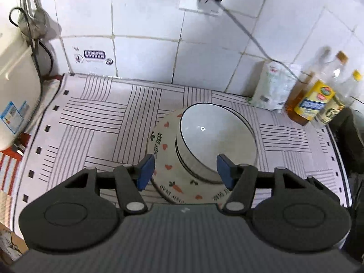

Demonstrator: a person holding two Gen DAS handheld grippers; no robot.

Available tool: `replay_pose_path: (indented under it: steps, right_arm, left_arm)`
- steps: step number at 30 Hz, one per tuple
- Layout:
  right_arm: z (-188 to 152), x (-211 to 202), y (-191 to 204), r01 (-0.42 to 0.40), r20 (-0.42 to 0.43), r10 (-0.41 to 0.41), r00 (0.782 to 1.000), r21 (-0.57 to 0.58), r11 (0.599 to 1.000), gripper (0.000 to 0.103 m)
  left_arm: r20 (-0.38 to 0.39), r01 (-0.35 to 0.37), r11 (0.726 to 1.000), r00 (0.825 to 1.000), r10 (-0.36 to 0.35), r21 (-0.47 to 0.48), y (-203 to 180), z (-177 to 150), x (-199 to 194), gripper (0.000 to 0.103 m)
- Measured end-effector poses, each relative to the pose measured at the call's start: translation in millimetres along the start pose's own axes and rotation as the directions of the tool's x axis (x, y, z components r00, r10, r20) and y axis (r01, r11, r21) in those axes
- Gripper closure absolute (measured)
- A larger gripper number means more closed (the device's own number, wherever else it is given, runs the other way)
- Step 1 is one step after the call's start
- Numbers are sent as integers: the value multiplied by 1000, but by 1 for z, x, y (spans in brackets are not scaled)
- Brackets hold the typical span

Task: Organize plates and bowls
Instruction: 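Lower the bowl stack onto the bunny plate, then open both grippers and pull back from the stacked dishes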

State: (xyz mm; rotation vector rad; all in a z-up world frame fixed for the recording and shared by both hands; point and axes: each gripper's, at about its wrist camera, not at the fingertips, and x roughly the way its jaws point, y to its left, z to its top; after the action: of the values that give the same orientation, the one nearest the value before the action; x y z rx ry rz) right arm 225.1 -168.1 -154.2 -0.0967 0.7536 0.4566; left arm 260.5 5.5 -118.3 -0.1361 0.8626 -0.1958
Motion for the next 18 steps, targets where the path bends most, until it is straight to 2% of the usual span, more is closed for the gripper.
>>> replay_pose_path:
  steps: [3,5,7,9,11,18]
  right_arm:
    - [-4,-20,4,33,32,-34,999,34,999,4]
    - [-6,-37,6,85,58,-88,994,52,995,4]
    - [-7,-52,13,168,74,-172,982,60,984,4]
    - [-3,-65,19,245,59,-249,967,64,967,4]
    - [-1,-78,25,291,58,-295,954,60,955,4]
    - [4,-121,36,326,31,-332,943,127,937,3]
  left_arm:
    - [24,3,1000,1000,-3,11,2,-5,-24,40]
    - [38,12,1000,999,-13,12,3,-9,-40,40]
    - [47,20,999,999,-22,28,0,-16,-55,40]
    - [63,-2,999,998,-1,45,-1,-22,-68,40]
    - [67,8,999,998,-11,53,-2,-29,-80,40]
    - [88,23,998,996,-28,58,-3,-48,-119,32]
